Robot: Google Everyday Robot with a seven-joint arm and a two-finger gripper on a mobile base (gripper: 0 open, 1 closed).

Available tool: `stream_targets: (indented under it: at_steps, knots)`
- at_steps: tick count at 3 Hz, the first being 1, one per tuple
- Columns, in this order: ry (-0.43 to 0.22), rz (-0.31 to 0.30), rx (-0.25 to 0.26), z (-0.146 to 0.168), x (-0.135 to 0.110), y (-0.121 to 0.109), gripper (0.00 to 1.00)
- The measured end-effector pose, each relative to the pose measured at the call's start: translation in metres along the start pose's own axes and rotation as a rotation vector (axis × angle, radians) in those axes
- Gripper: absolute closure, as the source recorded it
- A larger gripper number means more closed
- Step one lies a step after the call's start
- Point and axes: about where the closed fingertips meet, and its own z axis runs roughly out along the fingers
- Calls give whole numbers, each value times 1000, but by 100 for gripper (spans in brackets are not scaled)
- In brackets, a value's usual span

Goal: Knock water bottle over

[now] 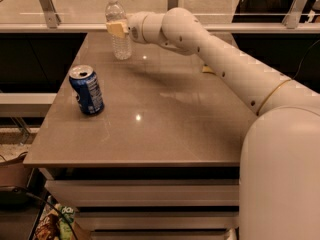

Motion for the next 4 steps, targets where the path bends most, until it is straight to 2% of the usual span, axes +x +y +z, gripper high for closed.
stream_targets:
  at_steps: [1,2,4]
  knots:
    - [18,-5,1,-2,-2,2,100]
    - [75,-9,18,-12,-7,1,100]
    - [264,-12,89,-46,-11,-2,100]
